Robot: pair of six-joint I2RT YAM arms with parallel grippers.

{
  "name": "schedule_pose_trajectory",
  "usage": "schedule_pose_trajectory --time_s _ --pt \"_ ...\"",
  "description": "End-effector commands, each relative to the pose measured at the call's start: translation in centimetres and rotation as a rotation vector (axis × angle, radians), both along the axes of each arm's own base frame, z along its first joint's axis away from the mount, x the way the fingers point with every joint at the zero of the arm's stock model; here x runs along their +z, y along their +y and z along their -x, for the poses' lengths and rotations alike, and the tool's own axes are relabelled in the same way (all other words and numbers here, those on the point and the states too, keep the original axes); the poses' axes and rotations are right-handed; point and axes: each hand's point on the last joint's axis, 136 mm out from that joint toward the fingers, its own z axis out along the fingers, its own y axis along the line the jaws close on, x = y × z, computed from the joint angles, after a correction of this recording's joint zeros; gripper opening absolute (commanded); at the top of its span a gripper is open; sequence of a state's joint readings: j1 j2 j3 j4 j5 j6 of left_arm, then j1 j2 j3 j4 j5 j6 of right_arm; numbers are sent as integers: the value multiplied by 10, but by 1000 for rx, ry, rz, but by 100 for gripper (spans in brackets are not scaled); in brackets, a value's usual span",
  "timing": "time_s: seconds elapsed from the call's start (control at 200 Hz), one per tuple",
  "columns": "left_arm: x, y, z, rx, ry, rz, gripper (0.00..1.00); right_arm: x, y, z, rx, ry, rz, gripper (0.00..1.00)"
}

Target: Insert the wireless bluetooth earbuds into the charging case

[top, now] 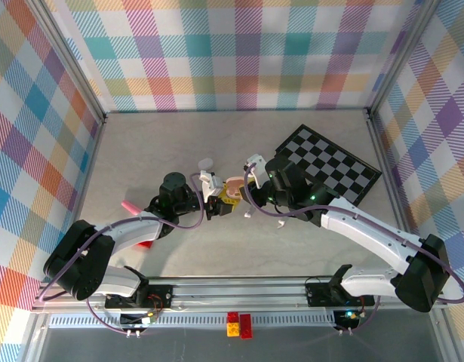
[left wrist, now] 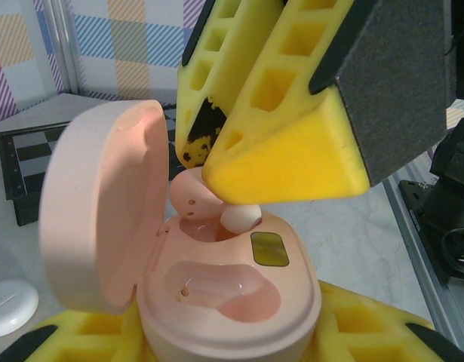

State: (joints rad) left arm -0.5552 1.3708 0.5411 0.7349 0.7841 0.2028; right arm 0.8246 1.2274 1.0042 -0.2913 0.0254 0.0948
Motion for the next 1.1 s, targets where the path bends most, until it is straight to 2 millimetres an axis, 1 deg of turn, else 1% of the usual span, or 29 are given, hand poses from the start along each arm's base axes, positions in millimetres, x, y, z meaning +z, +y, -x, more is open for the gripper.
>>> schedule_pose_trajectory --time_s 0.0,0.18,0.365,0.82,0.955,1.095 --pt "24 -5 0 -22 -71 44 38 3 -1 -1 15 -21 24 23" --pt "25 -6 -1 -22 -68 48 38 3 -1 2 48 -35 44 23" --pt "27 -6 -1 -23 -72 50 38 3 2 6 76 -28 43 26" --pt "26 -8 -3 -28 -68 54 38 20 8 8 67 -11 -50 28" --pt "25 -8 -3 -31 -69 55 38 19 11 6 59 10 -48 33" --pt "23 -8 -2 -32 -66 53 38 19 10 4 44 14 -45 36"
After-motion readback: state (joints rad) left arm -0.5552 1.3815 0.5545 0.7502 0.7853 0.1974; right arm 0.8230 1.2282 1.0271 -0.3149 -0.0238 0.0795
